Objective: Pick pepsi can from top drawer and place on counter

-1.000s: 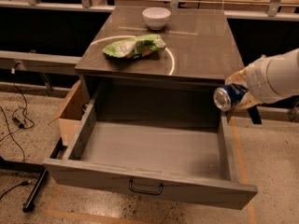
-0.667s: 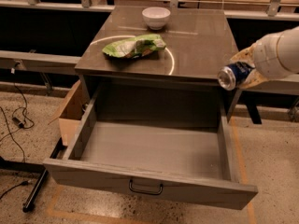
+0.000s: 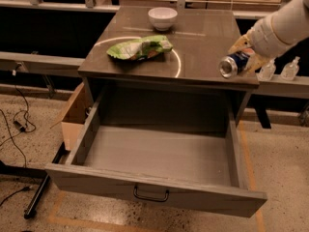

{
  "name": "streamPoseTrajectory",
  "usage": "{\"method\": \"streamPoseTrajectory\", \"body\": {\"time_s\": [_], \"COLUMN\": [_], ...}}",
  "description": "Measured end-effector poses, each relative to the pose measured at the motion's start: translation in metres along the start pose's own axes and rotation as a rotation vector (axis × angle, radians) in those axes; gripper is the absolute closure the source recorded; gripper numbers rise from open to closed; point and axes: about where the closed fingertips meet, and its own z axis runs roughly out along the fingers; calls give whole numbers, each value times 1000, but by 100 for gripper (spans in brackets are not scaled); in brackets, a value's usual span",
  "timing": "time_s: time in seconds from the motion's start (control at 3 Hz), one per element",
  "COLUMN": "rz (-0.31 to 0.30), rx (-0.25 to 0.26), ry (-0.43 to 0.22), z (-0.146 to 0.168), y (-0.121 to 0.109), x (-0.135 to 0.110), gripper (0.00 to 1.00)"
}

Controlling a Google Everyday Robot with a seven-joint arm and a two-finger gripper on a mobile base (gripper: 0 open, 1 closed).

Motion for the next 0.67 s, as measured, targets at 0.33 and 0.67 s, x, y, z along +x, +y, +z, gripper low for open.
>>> {"method": "streamPoseTrajectory", "body": {"time_s": [0.33,0.67], "rz": [-8,18], "rx": [3,51], "ry": [-42,-60], "z": [12,9], "y": [-36,-70], "x": [11,23], "gripper": [100,100]}}
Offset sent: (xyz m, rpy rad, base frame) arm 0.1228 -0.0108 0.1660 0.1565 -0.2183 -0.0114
